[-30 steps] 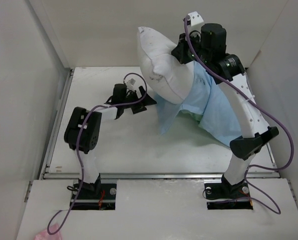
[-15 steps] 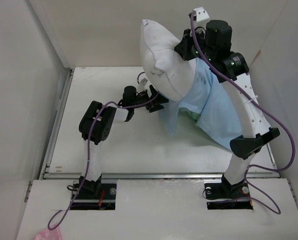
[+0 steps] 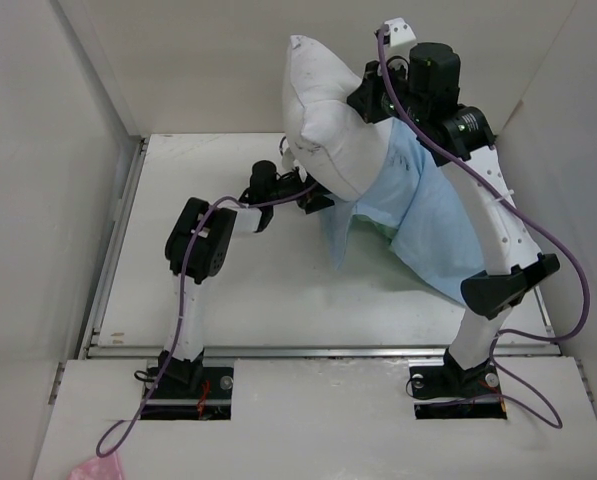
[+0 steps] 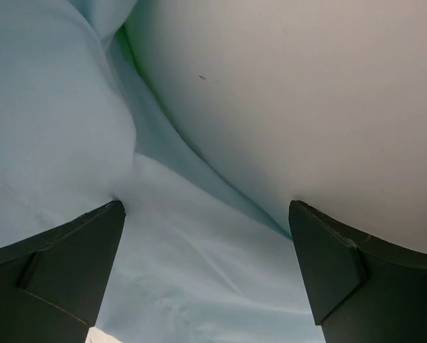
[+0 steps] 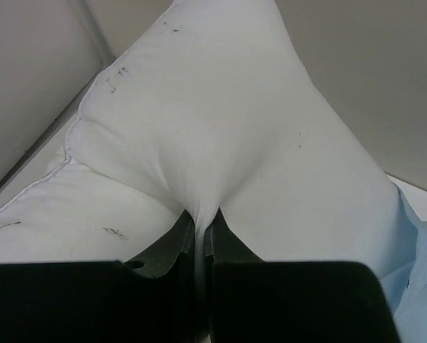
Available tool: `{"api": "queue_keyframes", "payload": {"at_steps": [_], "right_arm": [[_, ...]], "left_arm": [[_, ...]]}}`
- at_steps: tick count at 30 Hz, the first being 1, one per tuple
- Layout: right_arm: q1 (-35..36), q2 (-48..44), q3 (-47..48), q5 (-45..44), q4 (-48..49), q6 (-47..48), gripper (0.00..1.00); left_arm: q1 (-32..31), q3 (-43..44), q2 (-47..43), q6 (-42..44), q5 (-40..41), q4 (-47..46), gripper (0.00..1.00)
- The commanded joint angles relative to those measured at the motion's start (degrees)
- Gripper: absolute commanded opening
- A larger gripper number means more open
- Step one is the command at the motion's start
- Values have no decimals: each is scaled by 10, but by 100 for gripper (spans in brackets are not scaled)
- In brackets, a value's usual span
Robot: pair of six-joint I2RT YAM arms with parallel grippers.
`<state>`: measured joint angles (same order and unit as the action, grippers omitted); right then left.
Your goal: Put the pillow into the pillowcase
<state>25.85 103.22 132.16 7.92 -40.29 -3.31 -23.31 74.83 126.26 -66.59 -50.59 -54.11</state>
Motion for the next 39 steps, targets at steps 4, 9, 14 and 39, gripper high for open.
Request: {"api": "queue_keyframes", "payload": {"at_steps": [4,9,14,39], "right_arm": [[2,-38,-9,53,83,-6,0],[2,-70,-49,76,88,-11,0],[2,-113,-134,39,88,1,0],[48,-140,-371,-470,85,-44,0]], "left_arm": [[-30,118,15,56,3,59,92],[-49,168,29,105,21,131,0],[-20,116,-21,140,72,122,0],[74,-88,-402,356,297,406,0]]}}
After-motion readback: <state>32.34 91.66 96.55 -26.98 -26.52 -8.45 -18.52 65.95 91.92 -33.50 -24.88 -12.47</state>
